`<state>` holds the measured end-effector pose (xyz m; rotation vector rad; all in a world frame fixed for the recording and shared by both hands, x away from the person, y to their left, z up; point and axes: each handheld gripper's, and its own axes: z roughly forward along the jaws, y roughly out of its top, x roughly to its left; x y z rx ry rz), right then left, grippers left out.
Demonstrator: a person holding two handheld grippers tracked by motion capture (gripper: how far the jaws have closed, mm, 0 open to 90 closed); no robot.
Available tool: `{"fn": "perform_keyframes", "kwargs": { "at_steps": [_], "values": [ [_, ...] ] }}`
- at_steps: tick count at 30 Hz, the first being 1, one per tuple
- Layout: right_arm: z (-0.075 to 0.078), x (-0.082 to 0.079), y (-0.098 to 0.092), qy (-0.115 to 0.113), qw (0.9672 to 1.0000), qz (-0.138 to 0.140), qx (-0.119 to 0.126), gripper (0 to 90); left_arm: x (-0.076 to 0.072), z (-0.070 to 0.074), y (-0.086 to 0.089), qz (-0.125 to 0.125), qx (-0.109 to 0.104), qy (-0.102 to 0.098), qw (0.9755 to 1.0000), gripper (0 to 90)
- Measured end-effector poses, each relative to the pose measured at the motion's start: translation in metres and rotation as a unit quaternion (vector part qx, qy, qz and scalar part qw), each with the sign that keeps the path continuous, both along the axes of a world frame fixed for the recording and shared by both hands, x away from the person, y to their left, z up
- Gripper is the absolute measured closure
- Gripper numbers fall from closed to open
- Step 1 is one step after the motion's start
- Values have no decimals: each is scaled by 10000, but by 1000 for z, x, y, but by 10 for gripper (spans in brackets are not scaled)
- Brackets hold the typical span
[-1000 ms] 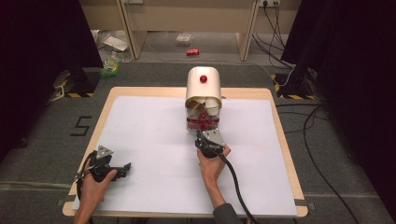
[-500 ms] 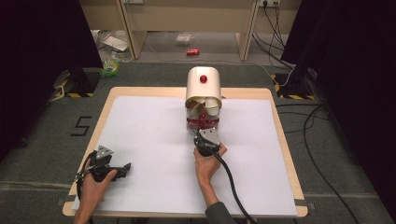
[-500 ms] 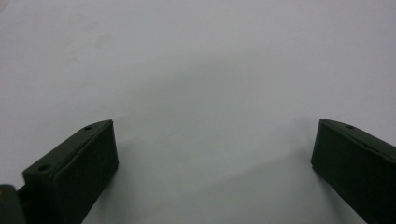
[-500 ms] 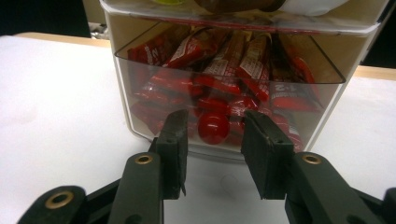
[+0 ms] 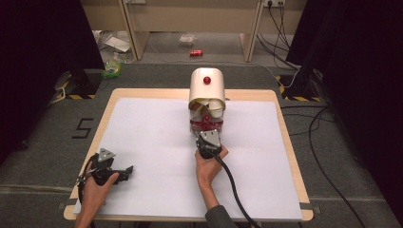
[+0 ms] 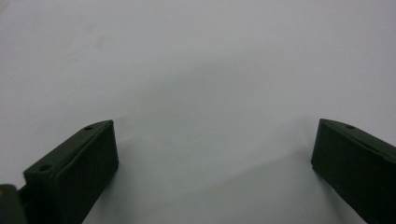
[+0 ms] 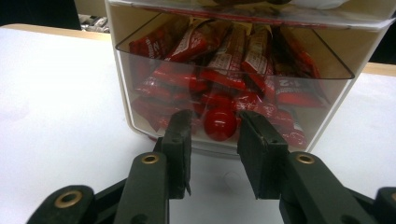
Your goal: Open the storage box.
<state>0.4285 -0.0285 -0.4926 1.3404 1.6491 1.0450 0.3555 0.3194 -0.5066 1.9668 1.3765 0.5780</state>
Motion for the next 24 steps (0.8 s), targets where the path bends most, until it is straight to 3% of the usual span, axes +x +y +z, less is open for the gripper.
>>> {"fn": "perform_keyframes", "kwargs": {
  "at_steps": [8,24],
  "values": [
    [0,0,0,-17,10000,-66,-12,736,0,0,0,1,6,-5,10000,0],
    [0,0,-3,-11,9999,78,-93,739,0,0,0,-4,23,-15,10000,1]
  ]
}}
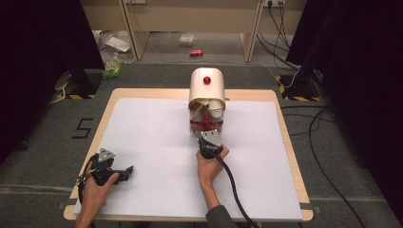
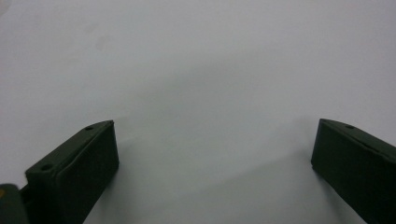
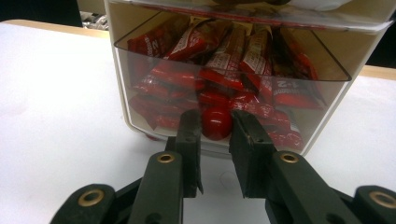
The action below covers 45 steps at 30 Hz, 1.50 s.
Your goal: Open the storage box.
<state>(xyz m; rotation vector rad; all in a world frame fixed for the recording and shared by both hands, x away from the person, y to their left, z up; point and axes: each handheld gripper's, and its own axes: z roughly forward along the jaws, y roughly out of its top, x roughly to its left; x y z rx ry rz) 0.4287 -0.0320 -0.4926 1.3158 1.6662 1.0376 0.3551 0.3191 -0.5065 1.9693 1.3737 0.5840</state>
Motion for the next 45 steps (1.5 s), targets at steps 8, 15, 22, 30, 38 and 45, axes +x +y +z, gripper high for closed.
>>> {"fn": "perform_keyframes", "kwargs": {
  "at_steps": [8,15,22,30,38,45],
  "values": [
    [0,-1,0,-15,10000,36,-63,739,0,0,0,-1,-2,-3,10000,2],
    [0,-7,0,-43,10000,5,-56,740,0,0,0,-4,6,-11,10000,3],
    [0,-18,-1,-70,9998,158,-63,753,-1,0,-1,-12,25,-27,10000,5],
    [0,-13,-7,-5,9991,-68,417,698,0,0,0,-12,6,-13,10000,5],
    [0,-9,4,10,9985,-260,478,696,0,0,0,-11,9,-12,10000,5],
    [0,-3,7,103,9978,-455,469,721,0,0,0,-9,10,-17,10000,6]
  ]
}}
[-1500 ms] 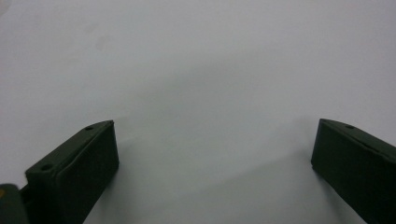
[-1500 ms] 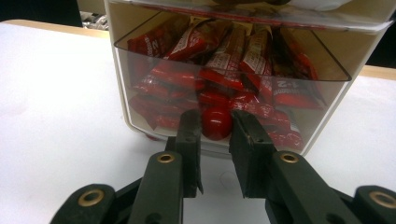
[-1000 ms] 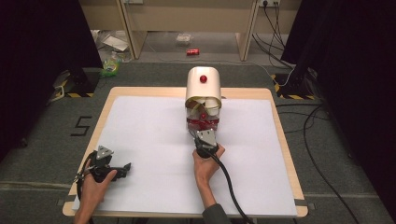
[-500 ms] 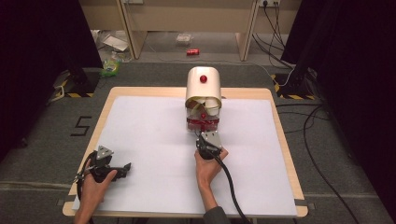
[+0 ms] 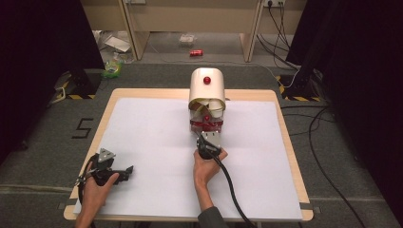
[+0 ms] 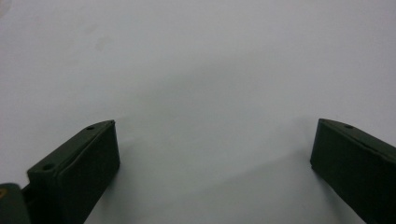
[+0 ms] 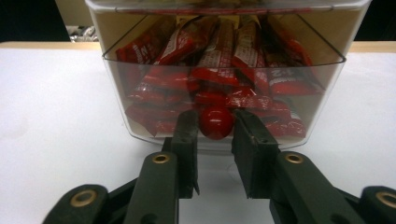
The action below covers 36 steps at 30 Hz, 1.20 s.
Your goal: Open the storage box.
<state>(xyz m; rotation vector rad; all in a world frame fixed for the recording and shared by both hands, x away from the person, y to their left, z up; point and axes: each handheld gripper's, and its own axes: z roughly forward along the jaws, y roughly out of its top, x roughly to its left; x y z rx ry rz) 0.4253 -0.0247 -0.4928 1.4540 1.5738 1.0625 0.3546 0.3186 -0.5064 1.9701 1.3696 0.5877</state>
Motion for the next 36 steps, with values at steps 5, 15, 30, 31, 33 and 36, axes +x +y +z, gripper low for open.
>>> {"fn": "perform_keyframes", "kwargs": {
  "at_steps": [5,15,30,31,33,36],
  "values": [
    [0,1,1,32,10000,-33,54,742,0,0,0,-1,1,1,10000,6],
    [0,-4,-3,50,9999,126,56,743,0,0,0,-2,-2,4,10000,6],
    [0,-39,-9,-4,9992,403,83,740,-1,0,-1,-8,35,-38,10000,7],
    [0,-40,-9,-8,9991,414,59,739,-1,0,-1,-8,33,-37,10000,7],
    [0,-43,-9,-21,9990,451,-6,737,-1,0,0,-9,30,-33,10000,7],
    [0,-47,-10,-11,9988,480,21,747,-1,0,-1,-5,41,-44,10000,7]
  ]
}}
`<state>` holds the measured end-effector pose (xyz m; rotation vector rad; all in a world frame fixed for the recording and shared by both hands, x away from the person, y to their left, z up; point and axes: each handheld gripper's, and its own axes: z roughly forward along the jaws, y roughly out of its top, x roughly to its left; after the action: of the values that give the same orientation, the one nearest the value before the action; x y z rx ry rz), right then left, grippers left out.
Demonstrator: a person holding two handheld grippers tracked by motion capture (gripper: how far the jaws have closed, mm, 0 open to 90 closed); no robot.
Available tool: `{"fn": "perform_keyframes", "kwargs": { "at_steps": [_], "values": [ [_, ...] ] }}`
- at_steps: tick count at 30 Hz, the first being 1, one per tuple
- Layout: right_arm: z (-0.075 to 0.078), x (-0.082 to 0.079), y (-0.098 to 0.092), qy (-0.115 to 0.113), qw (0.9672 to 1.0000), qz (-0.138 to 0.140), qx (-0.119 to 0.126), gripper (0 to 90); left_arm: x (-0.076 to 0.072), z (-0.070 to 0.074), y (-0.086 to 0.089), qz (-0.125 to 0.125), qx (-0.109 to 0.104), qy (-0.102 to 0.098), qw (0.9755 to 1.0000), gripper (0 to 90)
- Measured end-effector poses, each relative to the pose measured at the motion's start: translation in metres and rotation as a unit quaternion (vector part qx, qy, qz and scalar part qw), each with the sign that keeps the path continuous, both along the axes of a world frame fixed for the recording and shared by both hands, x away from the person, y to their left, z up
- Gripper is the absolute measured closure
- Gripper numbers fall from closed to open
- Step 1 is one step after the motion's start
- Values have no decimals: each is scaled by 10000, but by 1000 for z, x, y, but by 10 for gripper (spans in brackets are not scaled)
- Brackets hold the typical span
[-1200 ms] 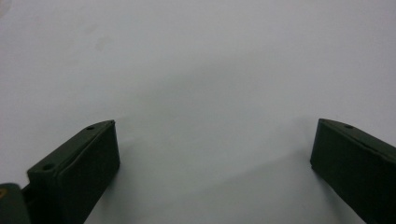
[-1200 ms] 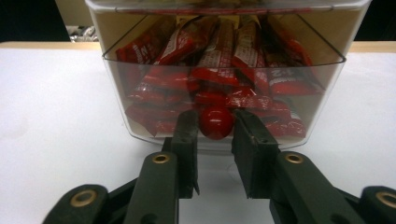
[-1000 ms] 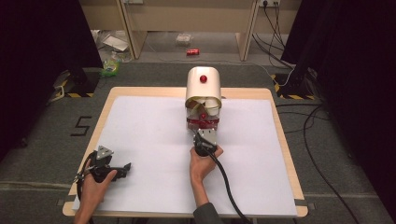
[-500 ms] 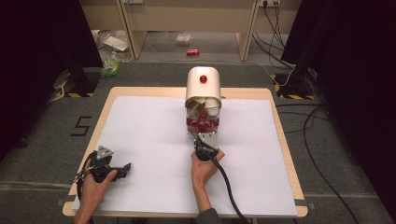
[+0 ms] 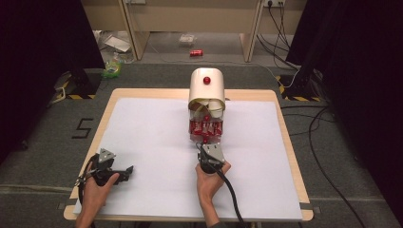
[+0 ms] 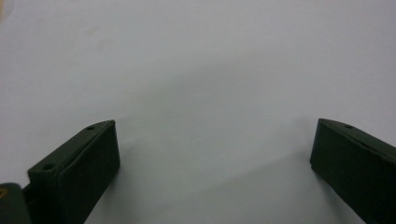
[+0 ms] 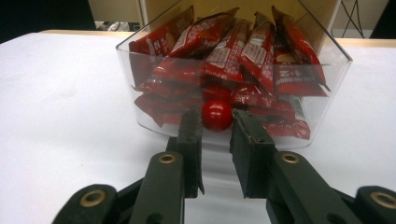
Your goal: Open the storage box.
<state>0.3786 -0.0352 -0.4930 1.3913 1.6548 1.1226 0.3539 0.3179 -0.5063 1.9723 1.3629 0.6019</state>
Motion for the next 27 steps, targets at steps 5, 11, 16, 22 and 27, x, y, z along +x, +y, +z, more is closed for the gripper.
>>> {"fn": "perform_keyframes", "kwargs": {
  "at_steps": [5,11,16,22,27],
  "values": [
    [0,-1,-5,75,9998,96,163,723,0,0,0,3,1,-7,10000,8],
    [2,-3,-21,-87,9994,271,174,676,0,0,0,-3,-6,-5,10000,10],
    [10,-2,-33,-150,9979,584,237,640,0,0,0,-3,-6,-3,10000,9],
    [26,-1,-39,-189,9943,1043,66,613,0,0,0,-9,-7,7,10000,9],
    [40,4,-39,-69,9895,1442,-72,587,0,0,0,-3,-25,23,10000,8]
  ]
}}
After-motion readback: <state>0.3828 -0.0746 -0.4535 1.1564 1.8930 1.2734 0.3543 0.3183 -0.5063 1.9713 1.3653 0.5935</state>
